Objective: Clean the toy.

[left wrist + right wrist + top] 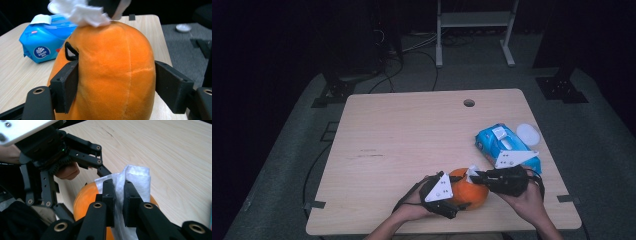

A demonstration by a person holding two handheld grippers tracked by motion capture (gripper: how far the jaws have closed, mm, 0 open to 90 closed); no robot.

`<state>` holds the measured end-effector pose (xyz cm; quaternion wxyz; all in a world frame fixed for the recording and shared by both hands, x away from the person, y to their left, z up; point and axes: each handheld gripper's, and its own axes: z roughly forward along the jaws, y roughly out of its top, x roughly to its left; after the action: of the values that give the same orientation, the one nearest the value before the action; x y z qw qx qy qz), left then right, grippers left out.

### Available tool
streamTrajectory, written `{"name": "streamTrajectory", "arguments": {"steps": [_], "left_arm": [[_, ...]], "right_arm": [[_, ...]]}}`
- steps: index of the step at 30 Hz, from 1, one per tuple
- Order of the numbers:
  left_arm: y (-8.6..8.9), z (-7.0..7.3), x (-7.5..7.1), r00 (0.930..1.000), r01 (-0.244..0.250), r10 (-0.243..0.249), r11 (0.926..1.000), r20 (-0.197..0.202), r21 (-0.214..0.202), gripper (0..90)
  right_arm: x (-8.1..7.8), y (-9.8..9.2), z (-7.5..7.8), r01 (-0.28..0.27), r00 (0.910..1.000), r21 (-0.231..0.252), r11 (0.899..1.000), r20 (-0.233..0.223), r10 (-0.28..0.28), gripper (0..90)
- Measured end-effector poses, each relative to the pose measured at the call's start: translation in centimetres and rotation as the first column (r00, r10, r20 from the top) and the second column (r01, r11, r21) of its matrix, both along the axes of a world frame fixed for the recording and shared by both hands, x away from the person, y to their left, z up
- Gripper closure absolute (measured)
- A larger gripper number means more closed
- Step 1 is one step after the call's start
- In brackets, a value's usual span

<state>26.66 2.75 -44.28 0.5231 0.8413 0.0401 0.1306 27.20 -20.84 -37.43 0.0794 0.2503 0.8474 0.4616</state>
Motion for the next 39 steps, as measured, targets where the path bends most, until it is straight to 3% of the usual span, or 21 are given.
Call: {"name": "streamTrajectory", "arguments": {"steps": [7,13,17,23,28,32,34,37,39], "left_arm": [[0.3,0.1,0.4,0.9998,-0.017,0.017,0.9997,-0.012,-0.016,26.7],[0.6,-0.1,1.1,0.9963,-0.055,0.051,0.9970,-0.069,-0.055,21.9],[0.9,0.0,1.3,0.9950,-0.057,0.053,0.9970,-0.085,-0.051,24.1],[2.0,0.0,2.4,0.9825,-0.099,0.082,0.9902,-0.167,-0.099,23.9],[2.2,0.0,2.8,0.9737,-0.124,0.099,0.9857,-0.206,-0.114,23.0],[1.9,0.0,2.7,0.9737,-0.131,0.106,0.9846,-0.202,-0.116,22.4],[1.8,0.0,2.6,0.9774,-0.122,0.101,0.9870,-0.186,-0.105,21.6],[1.7,0.1,2.5,0.9818,-0.108,0.089,0.9879,-0.168,-0.111,17.1],[1.8,0.0,2.6,0.9844,-0.101,0.084,0.9888,-0.154,-0.110,12.8]], "right_arm": [[1.1,-1.5,-0.8,0.045,0.9985,0.030,0.999,-0.033,-0.044,81.4],[1.6,-3.0,-1.6,0.081,0.9948,0.044,0.996,-0.065,-0.078,81.3],[1.7,-3.3,-1.6,0.084,0.9943,0.048,0.995,-0.070,-0.080,81.2],[2.2,-4.1,-2.6,0.100,0.9891,0.059,0.993,-0.114,-0.092,81.3],[1.6,-3.2,-1.8,0.070,0.9945,0.073,0.995,-0.084,-0.063,81.2],[0.9,-1.9,-0.8,0.023,0.9988,0.076,0.997,-0.045,-0.020,81.3],[0.3,-1.2,-0.4,-0.005,0.9995,0.075,0.997,-0.031,0.007,81.3],[0.1,-0.7,-0.3,-0.009,0.9998,0.050,0.999,-0.015,0.010,81.3],[0.4,-1.1,-0.6,-0.001,0.9997,0.061,0.998,-0.025,0.002,81.2]]}}
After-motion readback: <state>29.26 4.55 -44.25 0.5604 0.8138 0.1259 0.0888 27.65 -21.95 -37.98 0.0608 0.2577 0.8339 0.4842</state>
